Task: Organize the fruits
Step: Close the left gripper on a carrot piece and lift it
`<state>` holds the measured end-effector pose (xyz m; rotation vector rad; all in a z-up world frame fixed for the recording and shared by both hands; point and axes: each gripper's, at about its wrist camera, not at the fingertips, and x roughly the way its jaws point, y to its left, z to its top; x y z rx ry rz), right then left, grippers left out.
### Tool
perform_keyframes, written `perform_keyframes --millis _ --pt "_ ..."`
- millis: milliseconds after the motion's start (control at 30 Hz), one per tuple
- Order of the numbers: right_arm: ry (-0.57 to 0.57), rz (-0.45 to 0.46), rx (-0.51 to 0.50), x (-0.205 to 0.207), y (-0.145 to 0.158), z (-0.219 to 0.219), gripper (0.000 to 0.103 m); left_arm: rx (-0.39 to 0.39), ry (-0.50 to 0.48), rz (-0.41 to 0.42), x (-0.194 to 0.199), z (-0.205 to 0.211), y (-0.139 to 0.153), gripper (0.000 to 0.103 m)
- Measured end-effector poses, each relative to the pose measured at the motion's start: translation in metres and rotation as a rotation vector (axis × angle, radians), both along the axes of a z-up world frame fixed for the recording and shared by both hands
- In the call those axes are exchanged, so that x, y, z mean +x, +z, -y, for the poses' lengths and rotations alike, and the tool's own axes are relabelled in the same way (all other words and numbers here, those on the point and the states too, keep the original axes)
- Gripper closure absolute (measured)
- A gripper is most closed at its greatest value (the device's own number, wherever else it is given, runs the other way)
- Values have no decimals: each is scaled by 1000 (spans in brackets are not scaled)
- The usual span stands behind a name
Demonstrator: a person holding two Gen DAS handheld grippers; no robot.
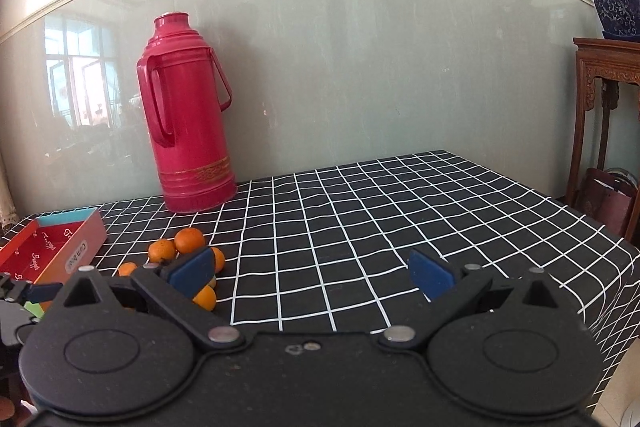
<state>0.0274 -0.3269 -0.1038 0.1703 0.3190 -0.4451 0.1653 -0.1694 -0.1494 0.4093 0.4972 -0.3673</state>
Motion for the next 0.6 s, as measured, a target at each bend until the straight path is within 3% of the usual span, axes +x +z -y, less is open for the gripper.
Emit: perform_keyframes --millis 67,133,200,333,367,433,600 --pt "3 0 5 3 -1 0 6 -10 -10 -17 5 2 -5 18" --pt "9 -8 21 6 -3 1 6 -11 -17 -39 11 4 -10 32" --pt "15 -11 44 8 -6 3 6 -26 -18 -70 17 5 -14 38" --pt "14 -4 58 10 -8 3 6 -54 -8 -76 23 8 -17 40" --pt "10 2 56 10 -8 3 6 -67 -7 -79 23 7 -17 44" --pt "1 12 47 9 -8 3 6 -91 -14 -93 24 6 -18 65" --pt "-13 5 56 9 -10 7 6 -133 -3 -105 26 4 -19 72"
